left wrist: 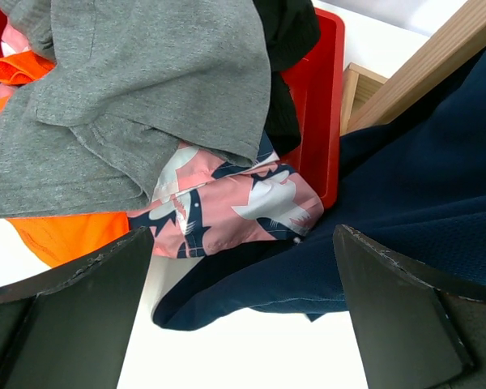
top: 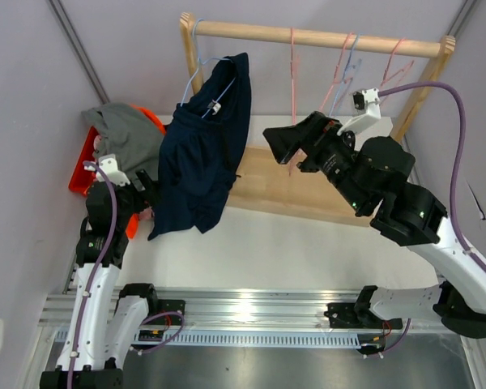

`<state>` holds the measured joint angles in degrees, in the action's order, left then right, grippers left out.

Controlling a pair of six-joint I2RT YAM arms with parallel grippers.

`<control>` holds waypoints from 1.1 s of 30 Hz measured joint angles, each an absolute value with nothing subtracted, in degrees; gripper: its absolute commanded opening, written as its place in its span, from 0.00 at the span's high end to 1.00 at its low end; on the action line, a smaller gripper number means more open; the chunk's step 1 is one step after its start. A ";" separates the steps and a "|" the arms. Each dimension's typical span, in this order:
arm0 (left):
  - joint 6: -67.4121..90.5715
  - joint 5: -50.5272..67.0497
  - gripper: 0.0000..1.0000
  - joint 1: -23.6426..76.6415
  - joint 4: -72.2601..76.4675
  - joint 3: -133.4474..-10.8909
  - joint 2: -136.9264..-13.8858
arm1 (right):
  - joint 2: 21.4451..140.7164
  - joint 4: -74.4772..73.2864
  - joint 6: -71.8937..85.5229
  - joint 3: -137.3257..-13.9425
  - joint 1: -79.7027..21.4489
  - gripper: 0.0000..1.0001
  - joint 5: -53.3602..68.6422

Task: Remove the shorts from the hanger

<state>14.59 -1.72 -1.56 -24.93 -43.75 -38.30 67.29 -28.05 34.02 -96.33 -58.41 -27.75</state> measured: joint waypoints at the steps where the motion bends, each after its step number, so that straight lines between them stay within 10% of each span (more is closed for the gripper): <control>1: 14.57 -1.72 0.01 -1.45 -24.95 -43.75 -38.30 | 67.46 -27.27 33.95 -97.30 -58.76 0.02 -27.07; 16: 14.57 -1.74 0.01 -0.95 -24.95 -43.75 -38.30 | 104.51 -24.36 26.13 -138.67 -60.51 0.02 -16.36; 33: 14.57 -1.28 0.01 0.78 -24.91 -43.75 -37.32 | 116.66 -18.52 25.82 -140.42 -54.59 0.07 -17.21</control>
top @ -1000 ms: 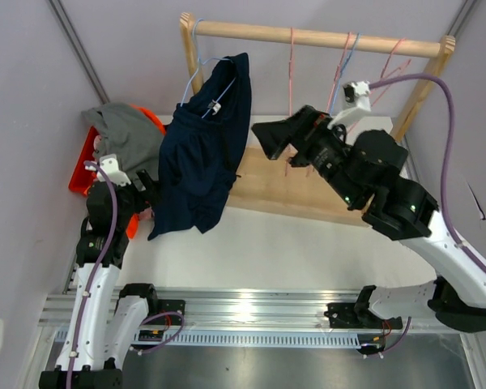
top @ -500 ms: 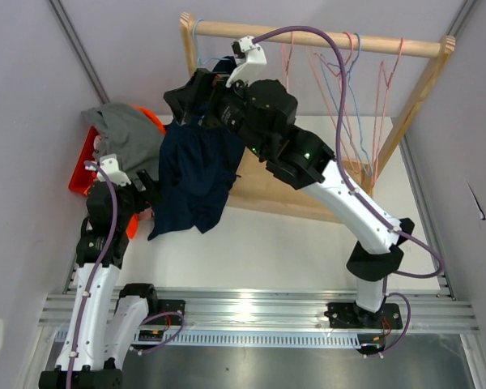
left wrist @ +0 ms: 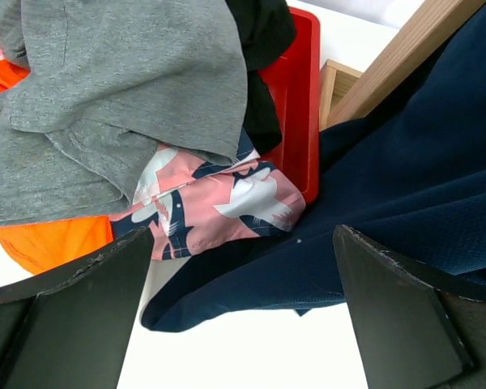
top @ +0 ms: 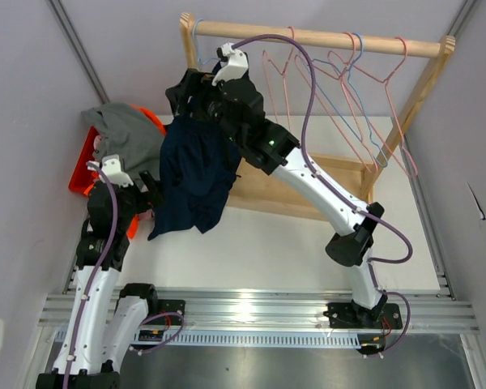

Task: Remove the shorts from the hanger

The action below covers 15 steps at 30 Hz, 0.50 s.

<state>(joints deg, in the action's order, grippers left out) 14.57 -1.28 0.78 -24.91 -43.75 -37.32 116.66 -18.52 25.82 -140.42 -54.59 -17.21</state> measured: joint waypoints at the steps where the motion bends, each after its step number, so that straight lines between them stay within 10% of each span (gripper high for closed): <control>1: 14.55 -1.26 0.01 0.89 -24.91 -43.75 -37.21 | 117.58 -17.69 26.17 -140.42 -54.33 0.08 -17.08; 15: 14.55 -1.26 0.01 1.41 -24.91 -43.75 -37.06 | 123.85 -10.79 29.71 -140.59 -53.15 0.63 -16.86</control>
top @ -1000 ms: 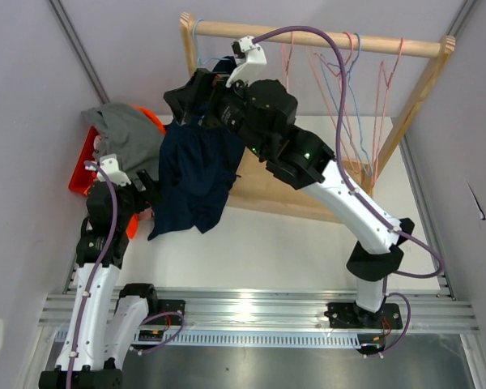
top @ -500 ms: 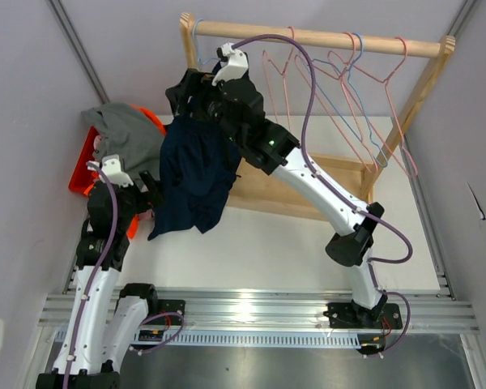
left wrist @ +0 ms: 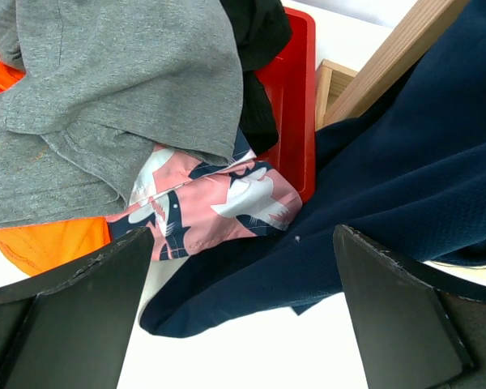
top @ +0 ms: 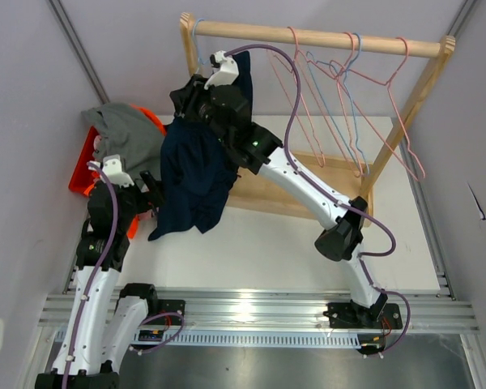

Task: Remove the shorts from the hanger

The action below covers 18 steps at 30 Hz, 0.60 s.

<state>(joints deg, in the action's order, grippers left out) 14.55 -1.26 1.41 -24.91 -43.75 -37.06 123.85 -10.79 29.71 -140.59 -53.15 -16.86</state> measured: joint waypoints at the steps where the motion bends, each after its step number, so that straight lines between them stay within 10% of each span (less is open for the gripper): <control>1: 14.55 -1.26 0.01 1.45 -24.91 -43.75 -37.06 | 123.85 -10.55 29.76 -140.59 -53.19 0.64 -16.86; 18: 13.47 -1.83 0.01 12.45 -26.30 -47.35 -36.60 | 114.43 -11.84 27.94 -130.34 -54.06 0.97 -18.15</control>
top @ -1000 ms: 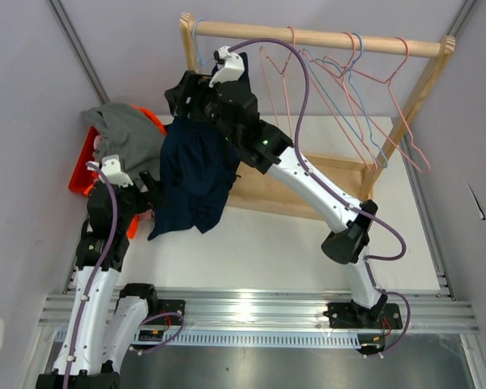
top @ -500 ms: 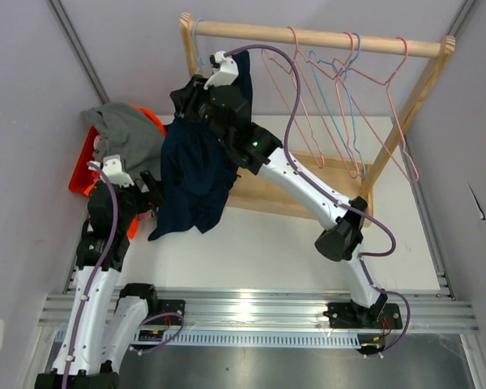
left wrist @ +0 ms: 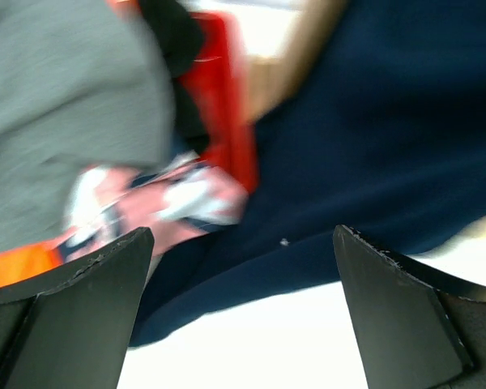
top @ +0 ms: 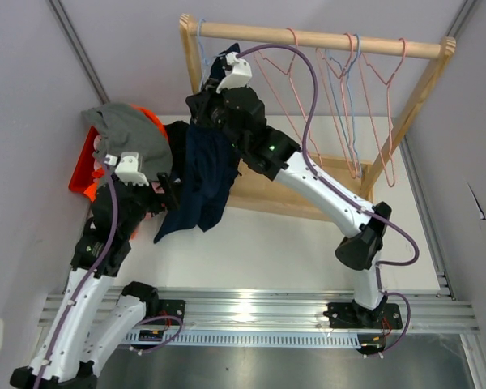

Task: Remove the shorts from the hanger

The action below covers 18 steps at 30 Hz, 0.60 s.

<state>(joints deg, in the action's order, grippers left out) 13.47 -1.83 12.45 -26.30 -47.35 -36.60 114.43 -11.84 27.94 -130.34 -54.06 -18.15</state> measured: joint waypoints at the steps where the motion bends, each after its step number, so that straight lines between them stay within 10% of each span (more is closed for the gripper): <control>1: 13.45 -1.78 0.01 14.94 -26.83 -49.15 -36.58 | 113.08 -11.81 27.62 -129.03 -54.24 0.97 -18.57; 18: 17.63 8.34 0.01 25.50 -19.97 -56.23 -36.62 | 101.45 -11.29 25.76 -119.13 -56.80 0.99 -20.71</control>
